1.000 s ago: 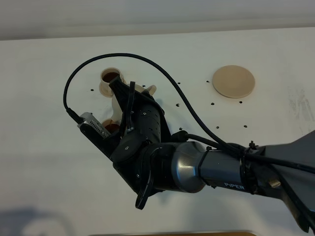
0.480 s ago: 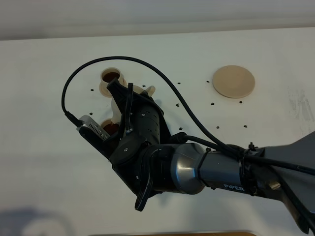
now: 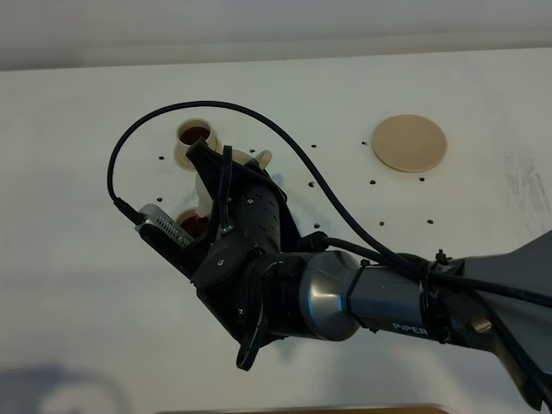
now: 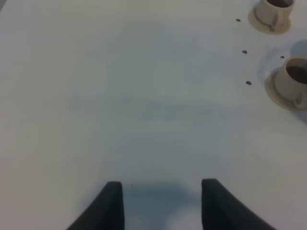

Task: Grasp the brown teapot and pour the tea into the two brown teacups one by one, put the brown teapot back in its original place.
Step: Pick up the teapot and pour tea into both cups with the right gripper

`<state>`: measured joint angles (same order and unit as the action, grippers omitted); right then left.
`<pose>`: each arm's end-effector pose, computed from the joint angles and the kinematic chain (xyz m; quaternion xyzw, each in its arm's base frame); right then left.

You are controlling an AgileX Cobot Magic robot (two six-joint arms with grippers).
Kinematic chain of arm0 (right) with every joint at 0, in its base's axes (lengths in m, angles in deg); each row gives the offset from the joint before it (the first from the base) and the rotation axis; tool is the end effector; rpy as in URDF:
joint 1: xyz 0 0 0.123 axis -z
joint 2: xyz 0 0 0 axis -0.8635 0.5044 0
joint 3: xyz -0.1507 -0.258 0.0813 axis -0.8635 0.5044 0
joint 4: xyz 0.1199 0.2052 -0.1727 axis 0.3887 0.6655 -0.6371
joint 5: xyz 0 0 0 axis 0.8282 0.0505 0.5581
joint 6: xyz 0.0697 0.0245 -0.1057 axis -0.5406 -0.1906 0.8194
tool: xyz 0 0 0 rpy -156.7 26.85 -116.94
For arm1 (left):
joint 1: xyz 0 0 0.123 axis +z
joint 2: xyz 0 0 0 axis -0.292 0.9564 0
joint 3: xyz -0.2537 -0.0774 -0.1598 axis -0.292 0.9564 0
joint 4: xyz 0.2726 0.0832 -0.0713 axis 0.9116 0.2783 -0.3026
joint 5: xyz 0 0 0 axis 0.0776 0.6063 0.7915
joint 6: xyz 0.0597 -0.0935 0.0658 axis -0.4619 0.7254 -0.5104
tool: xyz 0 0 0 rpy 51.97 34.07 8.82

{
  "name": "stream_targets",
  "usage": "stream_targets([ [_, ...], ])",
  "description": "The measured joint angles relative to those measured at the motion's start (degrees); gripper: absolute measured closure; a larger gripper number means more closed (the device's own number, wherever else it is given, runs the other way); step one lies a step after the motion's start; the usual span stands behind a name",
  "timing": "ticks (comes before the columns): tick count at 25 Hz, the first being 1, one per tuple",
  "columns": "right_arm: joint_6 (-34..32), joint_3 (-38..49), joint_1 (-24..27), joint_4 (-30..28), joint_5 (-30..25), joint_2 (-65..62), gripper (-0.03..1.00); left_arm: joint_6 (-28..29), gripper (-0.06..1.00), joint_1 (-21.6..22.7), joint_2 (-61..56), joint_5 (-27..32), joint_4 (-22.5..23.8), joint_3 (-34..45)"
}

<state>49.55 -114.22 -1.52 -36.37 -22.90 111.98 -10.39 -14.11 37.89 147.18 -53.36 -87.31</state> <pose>0.3235 0.3747 0.1496 -0.7614 0.3744 -0.4815 0.2197 0.0443 0.0077 0.2672 -0.0765 0.8583 0.0049 0.5073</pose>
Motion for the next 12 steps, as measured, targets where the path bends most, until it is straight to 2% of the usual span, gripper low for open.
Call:
stream_targets([
  [12, 0.1, 0.0, 0.0, -1.2, -0.3, 0.0, 0.88, 0.0, 0.5, 0.0, 0.0, 0.0, 0.0, 0.0],
])
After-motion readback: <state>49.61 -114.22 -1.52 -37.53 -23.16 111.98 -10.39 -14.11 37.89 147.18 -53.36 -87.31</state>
